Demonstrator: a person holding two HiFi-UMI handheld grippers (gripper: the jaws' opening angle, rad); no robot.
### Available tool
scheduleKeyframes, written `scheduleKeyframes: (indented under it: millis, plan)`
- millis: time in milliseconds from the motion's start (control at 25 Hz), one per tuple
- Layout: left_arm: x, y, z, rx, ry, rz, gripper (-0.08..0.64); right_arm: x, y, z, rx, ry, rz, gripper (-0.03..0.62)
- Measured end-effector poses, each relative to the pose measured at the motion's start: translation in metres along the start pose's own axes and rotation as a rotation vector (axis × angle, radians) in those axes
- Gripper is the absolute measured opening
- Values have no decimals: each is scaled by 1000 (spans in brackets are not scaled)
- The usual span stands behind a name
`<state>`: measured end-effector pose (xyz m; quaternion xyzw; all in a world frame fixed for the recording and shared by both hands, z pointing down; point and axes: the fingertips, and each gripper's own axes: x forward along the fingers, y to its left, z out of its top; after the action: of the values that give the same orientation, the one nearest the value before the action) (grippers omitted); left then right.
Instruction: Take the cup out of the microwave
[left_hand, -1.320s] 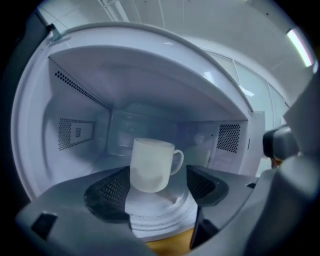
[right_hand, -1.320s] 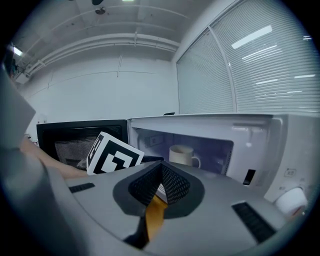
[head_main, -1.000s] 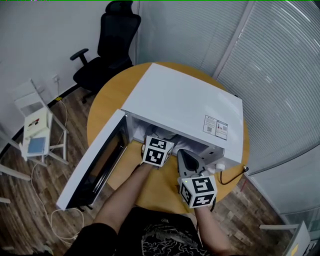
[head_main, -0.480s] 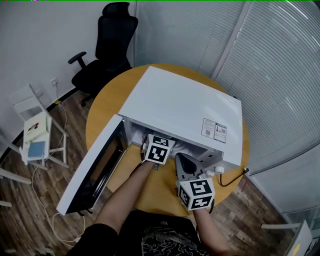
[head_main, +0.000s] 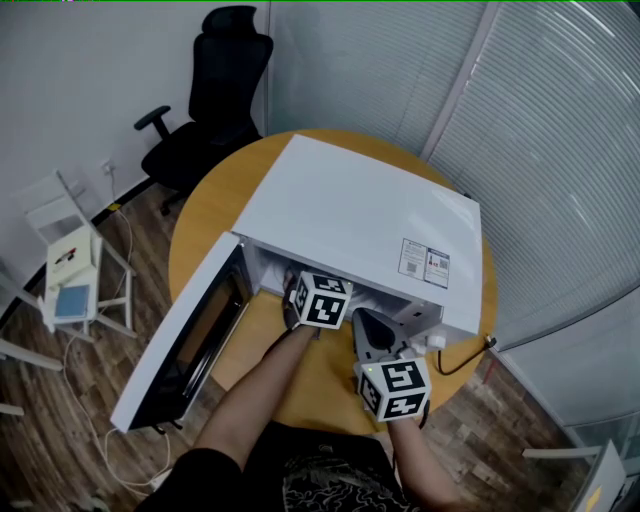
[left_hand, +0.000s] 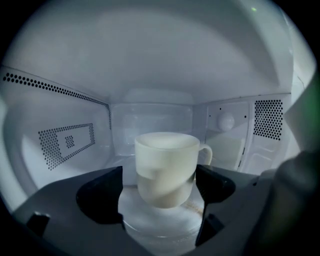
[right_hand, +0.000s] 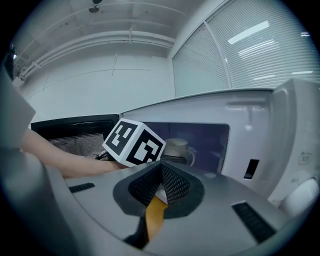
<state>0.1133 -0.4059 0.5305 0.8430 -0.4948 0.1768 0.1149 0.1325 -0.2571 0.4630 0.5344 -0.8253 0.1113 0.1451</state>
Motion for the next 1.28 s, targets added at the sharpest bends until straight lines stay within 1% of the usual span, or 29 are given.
scheduleKeyframes:
  millis: [120, 240, 760, 1120, 1280]
  plan:
    - [-1, 0, 0, 14, 2, -2, 449, -1, -1, 1, 2, -4, -2, 15]
    - [-3, 0, 0, 29, 0, 1, 364, -2, -1, 2, 2, -9, -2, 15]
    - [-14, -5, -3, 43, -12, -27, 356, -7, 3, 3, 10, -13, 1, 15]
    - [-36, -9, -13, 39, -19, -28, 356, -12, 16, 1, 4, -11, 29, 15]
    - [-40, -11, -16, 33, -43, -31, 356, -14, 22, -1, -3, -7, 39, 15]
